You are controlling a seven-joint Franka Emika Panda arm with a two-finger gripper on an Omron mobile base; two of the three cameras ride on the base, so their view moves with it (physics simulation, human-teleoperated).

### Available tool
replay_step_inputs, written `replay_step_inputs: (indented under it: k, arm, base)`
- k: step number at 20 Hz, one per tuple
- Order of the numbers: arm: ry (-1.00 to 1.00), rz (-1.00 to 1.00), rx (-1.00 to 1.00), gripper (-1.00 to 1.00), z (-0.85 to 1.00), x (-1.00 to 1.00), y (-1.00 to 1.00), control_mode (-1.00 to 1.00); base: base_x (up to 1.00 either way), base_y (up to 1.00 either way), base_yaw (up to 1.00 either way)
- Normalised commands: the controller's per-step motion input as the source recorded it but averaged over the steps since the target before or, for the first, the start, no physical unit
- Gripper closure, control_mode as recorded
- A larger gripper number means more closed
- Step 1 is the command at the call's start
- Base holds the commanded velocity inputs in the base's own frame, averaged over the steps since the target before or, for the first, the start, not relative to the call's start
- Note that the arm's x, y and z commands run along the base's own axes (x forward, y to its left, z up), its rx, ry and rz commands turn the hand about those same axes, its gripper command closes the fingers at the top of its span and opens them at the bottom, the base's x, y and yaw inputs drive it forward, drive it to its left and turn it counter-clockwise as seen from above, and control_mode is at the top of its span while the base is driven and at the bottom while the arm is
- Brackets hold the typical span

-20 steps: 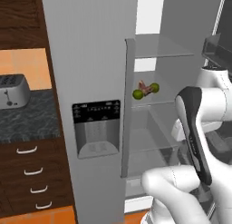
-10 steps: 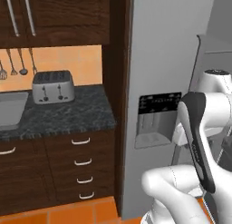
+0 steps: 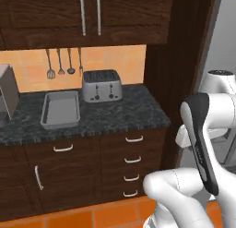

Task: Place one lime and one steak in each tupperware on the nearby counter, to pack two identical lunches.

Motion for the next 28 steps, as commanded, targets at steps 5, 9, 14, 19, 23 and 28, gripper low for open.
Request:
replay_step_inputs:
  k: [5, 9, 14, 19, 23, 28]
  arm:
    - [0.00, 0.00, 0.00, 1.00, 0.00, 0.00, 0.00, 1.00]
    - [0.00, 0.00, 0.00, 1.00, 0.00, 0.00, 0.00, 1.00]
    - [0.00, 0.00, 0.00, 1.00, 0.00, 0.00, 0.00, 1.00]
    - [0.00, 0.00, 0.00, 1.00, 0.00, 0.00, 0.00, 1.00]
    - [-0.01, 0.00, 0.00, 1.00, -0.04, 0.32, 0.09, -1.00]
    - [-0.08, 0.00, 0.04, 1.00, -0.26, 0.93, 0.32, -1.00]
  base:
    - [0.74, 1.00, 0.02]
    - [0.73, 0.91, 0.00]
    - [0.55, 0.65, 0.00]
    - [0.70, 0.23, 0.00]
    - [0.08, 0.01, 0.00]
    - [0.00, 0.00, 0.00]
